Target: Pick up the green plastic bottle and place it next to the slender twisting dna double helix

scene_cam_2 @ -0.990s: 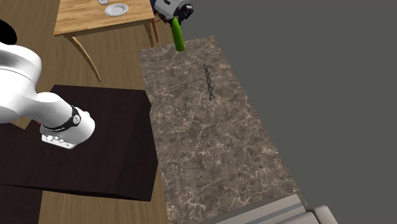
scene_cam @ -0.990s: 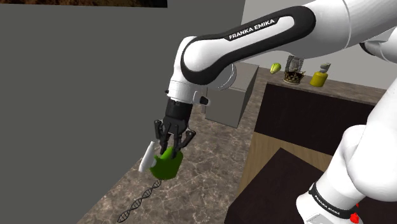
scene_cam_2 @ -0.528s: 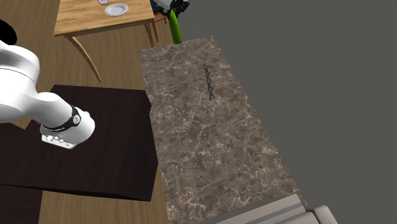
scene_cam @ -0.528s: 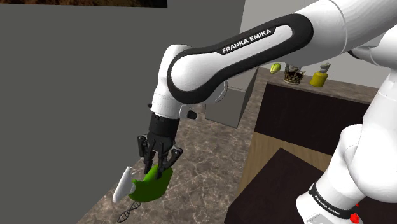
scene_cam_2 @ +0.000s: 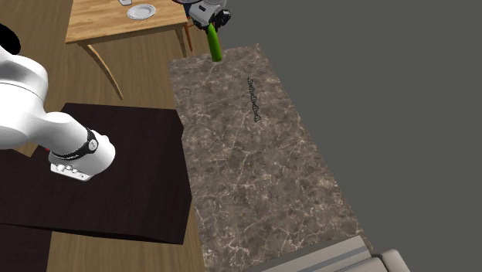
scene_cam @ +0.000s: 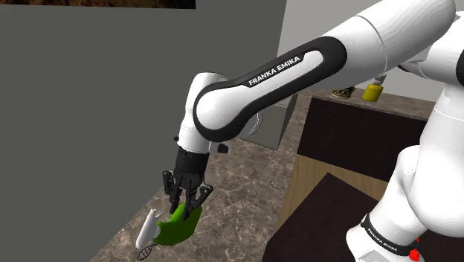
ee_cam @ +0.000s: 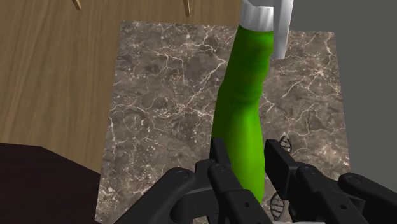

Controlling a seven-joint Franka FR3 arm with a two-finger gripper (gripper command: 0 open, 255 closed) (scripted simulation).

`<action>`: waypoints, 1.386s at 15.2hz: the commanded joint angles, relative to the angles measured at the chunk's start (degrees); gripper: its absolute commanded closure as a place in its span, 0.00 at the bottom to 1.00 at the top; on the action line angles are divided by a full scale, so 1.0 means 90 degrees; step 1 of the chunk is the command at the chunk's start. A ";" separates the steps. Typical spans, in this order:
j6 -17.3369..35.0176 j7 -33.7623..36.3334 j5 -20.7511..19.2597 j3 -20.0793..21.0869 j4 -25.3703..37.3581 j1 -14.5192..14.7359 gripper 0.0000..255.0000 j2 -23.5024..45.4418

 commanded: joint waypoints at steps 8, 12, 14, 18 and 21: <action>0.0638 -0.0339 0.0123 0.0030 -0.0228 0.0052 1.00 0.0465; 0.0909 -0.0492 0.0177 0.0042 -0.0291 0.0073 1.00 0.0699; 0.1042 -0.0569 0.0203 0.0047 -0.0314 0.0083 1.00 0.0823; 0.1304 -0.0726 0.0257 0.0058 -0.0344 0.0102 1.00 0.1081; 0.1497 -0.0844 0.0297 0.0067 -0.0352 0.0115 1.00 0.1285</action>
